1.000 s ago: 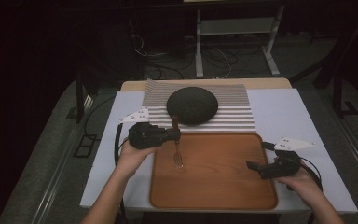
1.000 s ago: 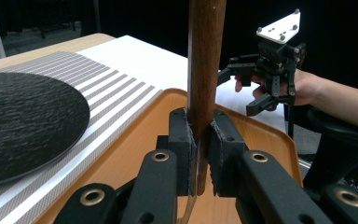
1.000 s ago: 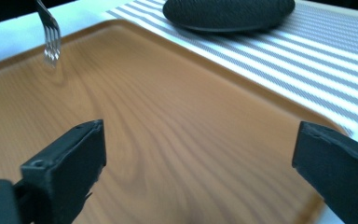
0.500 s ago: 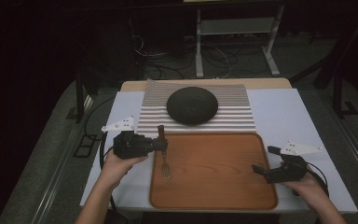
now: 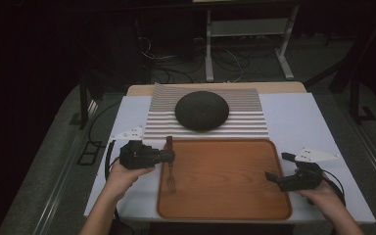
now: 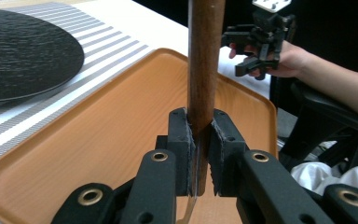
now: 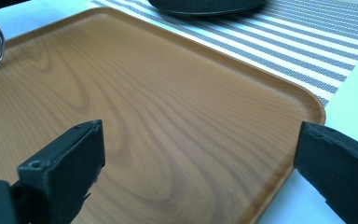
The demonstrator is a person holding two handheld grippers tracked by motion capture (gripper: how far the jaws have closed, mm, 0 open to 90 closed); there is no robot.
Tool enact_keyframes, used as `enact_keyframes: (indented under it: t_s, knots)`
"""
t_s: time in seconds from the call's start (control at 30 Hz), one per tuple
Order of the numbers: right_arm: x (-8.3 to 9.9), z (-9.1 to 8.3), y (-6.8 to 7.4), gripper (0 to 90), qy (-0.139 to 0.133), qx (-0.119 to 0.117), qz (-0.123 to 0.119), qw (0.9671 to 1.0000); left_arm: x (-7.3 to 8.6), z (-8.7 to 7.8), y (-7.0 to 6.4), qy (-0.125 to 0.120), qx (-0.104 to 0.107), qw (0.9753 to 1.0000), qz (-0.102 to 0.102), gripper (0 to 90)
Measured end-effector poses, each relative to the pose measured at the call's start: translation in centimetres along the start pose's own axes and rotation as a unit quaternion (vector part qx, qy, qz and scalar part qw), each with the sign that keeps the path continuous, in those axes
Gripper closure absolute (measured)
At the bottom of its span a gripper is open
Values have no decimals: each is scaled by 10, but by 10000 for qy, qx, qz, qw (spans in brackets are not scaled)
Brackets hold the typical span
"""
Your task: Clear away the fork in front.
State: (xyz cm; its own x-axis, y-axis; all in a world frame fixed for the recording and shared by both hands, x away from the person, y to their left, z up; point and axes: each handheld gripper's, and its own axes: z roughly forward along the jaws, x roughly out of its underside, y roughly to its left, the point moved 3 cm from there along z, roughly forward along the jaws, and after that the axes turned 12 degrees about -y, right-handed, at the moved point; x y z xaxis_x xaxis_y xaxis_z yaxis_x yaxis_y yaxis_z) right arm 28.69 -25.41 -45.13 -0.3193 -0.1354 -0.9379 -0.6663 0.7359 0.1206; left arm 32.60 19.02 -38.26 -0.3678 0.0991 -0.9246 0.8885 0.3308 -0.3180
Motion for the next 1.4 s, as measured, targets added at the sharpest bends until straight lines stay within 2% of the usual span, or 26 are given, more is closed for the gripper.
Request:
enact_keyframes:
  t_s: [0.07,0.27,0.3,0.5,0.67,1.03,1.23,1.4]
  knots:
    - [0,1,0,21,-3,-2,-6,10000,1,3,7,1,-151,9999,29,778]
    - [0,3,2,20,22,-28,-24,10000,5,10,21,54,-283,9996,-26,755]
    - [0,4,2,21,41,-42,-36,10000,7,14,26,80,-387,9992,-5,743]
    - [0,5,3,21,60,-70,-54,9999,15,21,31,220,-473,9986,-78,718]
    - [0,5,3,21,50,-74,-55,9999,23,30,32,397,-443,9981,-131,702]
    - [0,7,4,21,63,-110,-59,9999,39,43,39,527,-387,9964,-532,699]
    - [0,8,5,21,78,-137,-80,9998,43,50,39,666,-353,9957,-540,696]
    - [0,8,4,21,79,-140,-80,9998,50,57,40,927,-385,9938,-489,691]
